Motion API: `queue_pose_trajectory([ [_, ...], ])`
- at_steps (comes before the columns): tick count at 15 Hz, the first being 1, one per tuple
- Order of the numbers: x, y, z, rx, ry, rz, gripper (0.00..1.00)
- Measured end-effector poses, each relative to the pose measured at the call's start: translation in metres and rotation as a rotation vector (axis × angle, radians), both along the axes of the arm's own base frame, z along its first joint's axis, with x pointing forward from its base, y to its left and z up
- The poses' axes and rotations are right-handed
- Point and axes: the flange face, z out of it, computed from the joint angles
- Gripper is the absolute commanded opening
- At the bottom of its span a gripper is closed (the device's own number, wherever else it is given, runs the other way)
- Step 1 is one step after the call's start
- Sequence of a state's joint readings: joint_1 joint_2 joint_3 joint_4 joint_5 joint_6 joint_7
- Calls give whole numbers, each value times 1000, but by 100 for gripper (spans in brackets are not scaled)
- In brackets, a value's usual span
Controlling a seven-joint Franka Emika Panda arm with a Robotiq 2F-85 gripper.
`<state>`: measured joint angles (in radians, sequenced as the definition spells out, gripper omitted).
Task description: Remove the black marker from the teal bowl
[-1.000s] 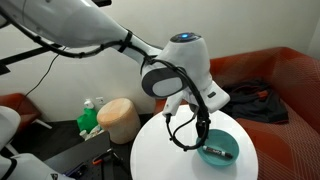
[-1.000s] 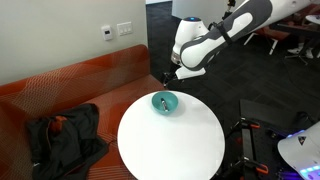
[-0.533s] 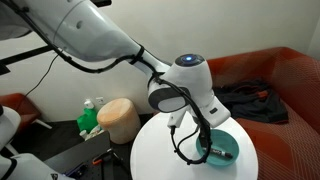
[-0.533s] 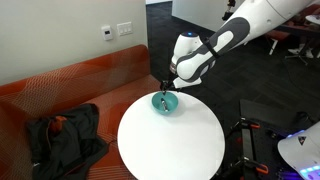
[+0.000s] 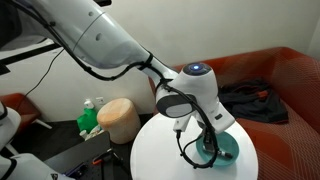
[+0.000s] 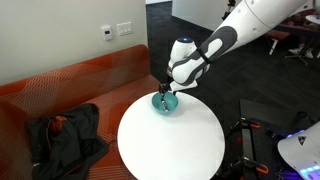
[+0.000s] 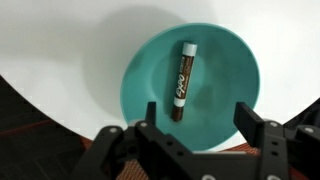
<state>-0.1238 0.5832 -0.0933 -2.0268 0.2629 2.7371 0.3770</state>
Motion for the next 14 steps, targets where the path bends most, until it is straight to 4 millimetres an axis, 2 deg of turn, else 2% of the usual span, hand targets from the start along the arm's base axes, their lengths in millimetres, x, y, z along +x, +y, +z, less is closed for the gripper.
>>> queue_pose_trajectory([
  [14,23,-3,-35,7,36,10,79],
])
